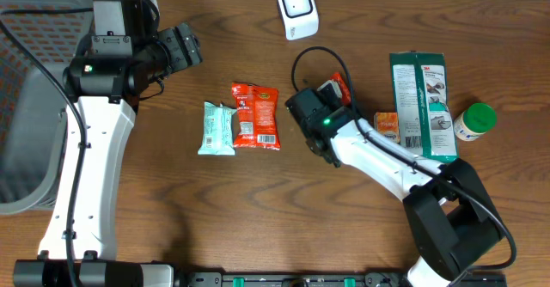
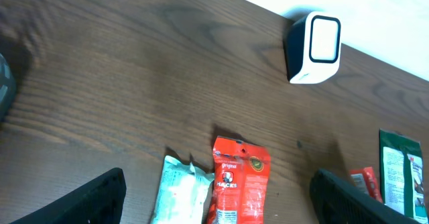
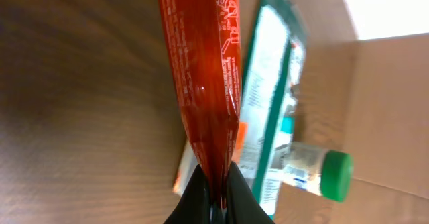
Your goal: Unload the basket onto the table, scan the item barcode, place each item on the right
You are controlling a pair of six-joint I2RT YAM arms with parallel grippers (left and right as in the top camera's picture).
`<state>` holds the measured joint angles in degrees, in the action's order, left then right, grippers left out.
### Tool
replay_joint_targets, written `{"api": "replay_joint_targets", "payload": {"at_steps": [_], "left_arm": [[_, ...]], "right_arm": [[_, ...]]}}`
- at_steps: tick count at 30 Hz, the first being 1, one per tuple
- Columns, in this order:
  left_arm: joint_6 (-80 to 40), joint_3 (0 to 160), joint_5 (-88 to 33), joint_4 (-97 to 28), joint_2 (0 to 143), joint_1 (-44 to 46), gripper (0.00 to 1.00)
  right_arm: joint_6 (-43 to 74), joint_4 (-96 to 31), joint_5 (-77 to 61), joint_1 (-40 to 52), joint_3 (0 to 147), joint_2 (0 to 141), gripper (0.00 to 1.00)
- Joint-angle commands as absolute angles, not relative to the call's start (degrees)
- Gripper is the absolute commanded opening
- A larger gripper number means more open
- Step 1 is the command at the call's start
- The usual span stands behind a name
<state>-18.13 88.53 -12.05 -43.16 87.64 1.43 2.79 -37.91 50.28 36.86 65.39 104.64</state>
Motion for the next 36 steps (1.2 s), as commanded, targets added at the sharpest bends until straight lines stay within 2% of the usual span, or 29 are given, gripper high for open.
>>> {"api": "replay_joint_targets", "payload": {"at_steps": [1, 16, 23, 27, 30, 36], "left_arm": [[-17.69, 88.73, -11.92, -43.27, 87.22, 1.26, 0.88], [-17.69, 88.73, -11.92, -43.27, 87.22, 1.26, 0.88], [-17.72, 88.73, -11.92, -43.27, 87.22, 1.26, 0.88], [-17.69, 88.73, -11.92, -43.27, 87.22, 1.26, 0.88], [-17.69, 88.73, -11.92, -43.27, 87.22, 1.26, 0.88], [-17.69, 88.73, -11.92, -43.27, 87.22, 1.26, 0.88]], "right_arm": [[5.13, -37.21, 61.39, 37.93, 63.02, 106.28, 0.01], [-5.04, -35.4, 58.61, 38.5, 62.33, 114.85, 0.01], [-5.5, -35.57, 56.82, 43.2, 62.35, 115.42, 0.02], [-5.41, -35.73, 50.48, 45.6, 62.35, 115.39, 0.12], [-5.39, -35.75, 46.54, 46.59, 62.35, 115.39, 0.26], [-2.66, -35.77, 42.96, 46.85, 62.74, 115.15, 0.35]]}}
